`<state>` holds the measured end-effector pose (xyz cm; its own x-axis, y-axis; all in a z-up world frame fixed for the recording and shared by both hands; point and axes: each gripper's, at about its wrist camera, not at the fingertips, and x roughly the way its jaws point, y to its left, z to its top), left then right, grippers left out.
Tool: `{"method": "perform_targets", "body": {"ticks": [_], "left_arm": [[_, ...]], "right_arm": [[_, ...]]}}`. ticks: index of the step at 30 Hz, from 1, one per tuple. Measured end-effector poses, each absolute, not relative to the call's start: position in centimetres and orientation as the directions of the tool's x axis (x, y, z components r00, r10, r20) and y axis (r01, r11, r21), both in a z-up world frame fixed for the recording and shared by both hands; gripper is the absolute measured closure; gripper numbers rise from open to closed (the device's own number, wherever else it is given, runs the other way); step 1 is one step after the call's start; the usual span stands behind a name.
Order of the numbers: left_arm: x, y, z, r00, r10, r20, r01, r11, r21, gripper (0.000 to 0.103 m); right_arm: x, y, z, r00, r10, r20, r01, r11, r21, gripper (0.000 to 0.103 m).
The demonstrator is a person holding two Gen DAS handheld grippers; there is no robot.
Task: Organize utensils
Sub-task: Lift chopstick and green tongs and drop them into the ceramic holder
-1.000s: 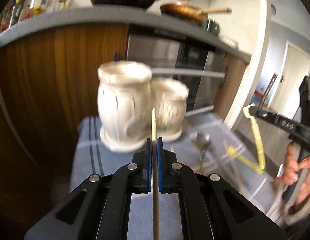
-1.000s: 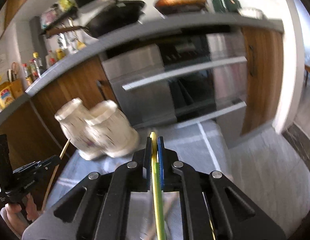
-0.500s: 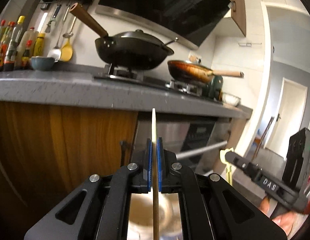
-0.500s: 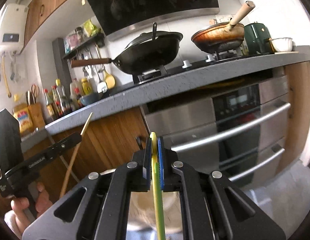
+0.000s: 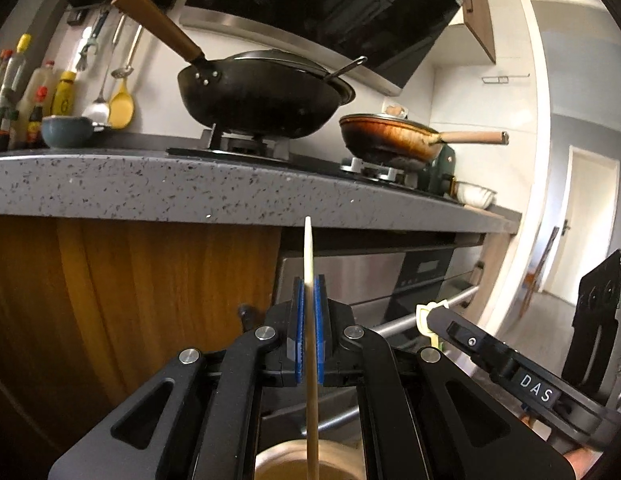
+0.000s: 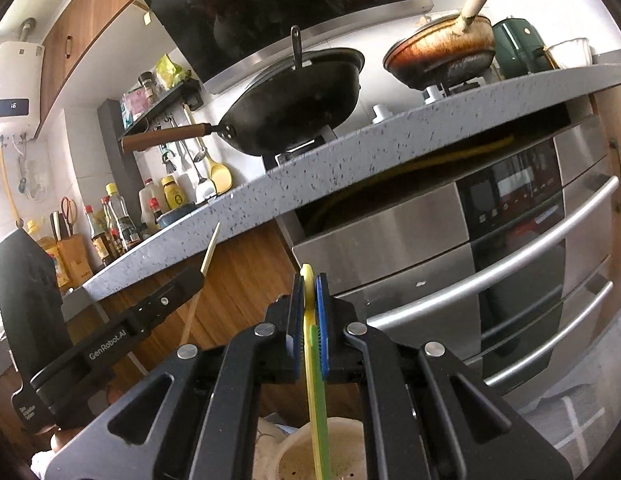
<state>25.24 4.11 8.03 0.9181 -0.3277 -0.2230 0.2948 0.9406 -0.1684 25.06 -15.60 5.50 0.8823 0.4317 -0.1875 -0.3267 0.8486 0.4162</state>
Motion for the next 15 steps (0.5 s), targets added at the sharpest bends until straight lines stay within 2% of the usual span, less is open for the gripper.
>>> {"method": "perform_targets", "body": {"ticks": [9, 15], "left_arm": [[24.5, 4.5, 6.9, 0.914, -0.334, -0.230, 0.306, 0.940, -0.149, 0.098], [22.8, 4.8, 5.7, 0.891, -0.338, -0.304, 0.317, 0.941, -0.117, 0.098]], "right_arm": [[24.4, -14.8, 3.7, 0.882, 0.415, -0.223, -0.323, 0.877, 0.355, 0.097], [23.1, -15.8, 2.7, 0.852, 0.440, -0.284, -0.334, 0.875, 0.351, 0.097]]}}
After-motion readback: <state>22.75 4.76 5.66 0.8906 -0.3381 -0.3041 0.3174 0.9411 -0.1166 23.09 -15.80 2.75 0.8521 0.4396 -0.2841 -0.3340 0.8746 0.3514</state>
